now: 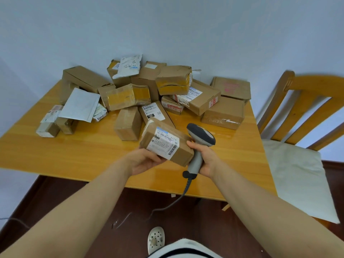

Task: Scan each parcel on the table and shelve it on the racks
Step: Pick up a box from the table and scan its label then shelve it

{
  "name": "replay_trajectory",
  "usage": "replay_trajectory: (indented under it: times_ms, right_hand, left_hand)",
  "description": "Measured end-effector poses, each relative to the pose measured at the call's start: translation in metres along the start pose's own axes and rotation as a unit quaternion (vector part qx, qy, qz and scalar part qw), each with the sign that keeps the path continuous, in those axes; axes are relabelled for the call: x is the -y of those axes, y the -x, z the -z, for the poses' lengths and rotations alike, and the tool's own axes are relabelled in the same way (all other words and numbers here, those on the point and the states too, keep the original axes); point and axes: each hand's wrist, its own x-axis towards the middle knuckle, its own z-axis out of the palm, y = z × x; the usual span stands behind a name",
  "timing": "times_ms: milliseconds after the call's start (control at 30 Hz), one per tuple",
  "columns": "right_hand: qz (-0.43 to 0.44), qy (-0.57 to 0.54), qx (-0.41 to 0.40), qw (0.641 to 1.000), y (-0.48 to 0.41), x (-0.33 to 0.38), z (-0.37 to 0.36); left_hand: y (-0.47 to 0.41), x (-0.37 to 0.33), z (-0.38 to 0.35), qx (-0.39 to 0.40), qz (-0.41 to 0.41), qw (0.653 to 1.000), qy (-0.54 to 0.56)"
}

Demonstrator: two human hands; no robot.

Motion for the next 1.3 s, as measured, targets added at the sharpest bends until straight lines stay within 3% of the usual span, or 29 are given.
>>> replay_trajectory:
  times_ms: [100,333,467,733,833,1300]
  right_hand:
    - [0.031,0.025,-0.027,0.999,-0.002,0.007,0.003]
    - [0.061,0.061,-0.034,0.996,0.0,0.009,-0.004]
    - [0.082,0.15,-0.046,0.984,0.002,0.01,-0.008]
    - [0.047,0.328,0.109,0.937,0.024,0.007,-0.022]
    - [0.042,0.366,0.117,0.922,0.027,0.004,-0.027]
    - [0.07,0.388,0.097,0.914,0.032,0.005,-0.038]
  left_hand:
    - [0.009,-0.02,0.016,-0.04,0.018,0.997,0.062]
    - [0.011,-0.031,0.018,-0.083,0.055,0.984,-0.149]
    - [0.007,-0.028,0.02,-0.138,0.021,0.986,-0.092]
    - [0.006,-0.025,0.032,-0.284,-0.034,0.949,-0.13]
    - [0.008,-0.026,0.036,-0.297,-0.038,0.946,-0.122]
    - [0.016,-0.027,0.046,-0.313,-0.038,0.943,-0.11]
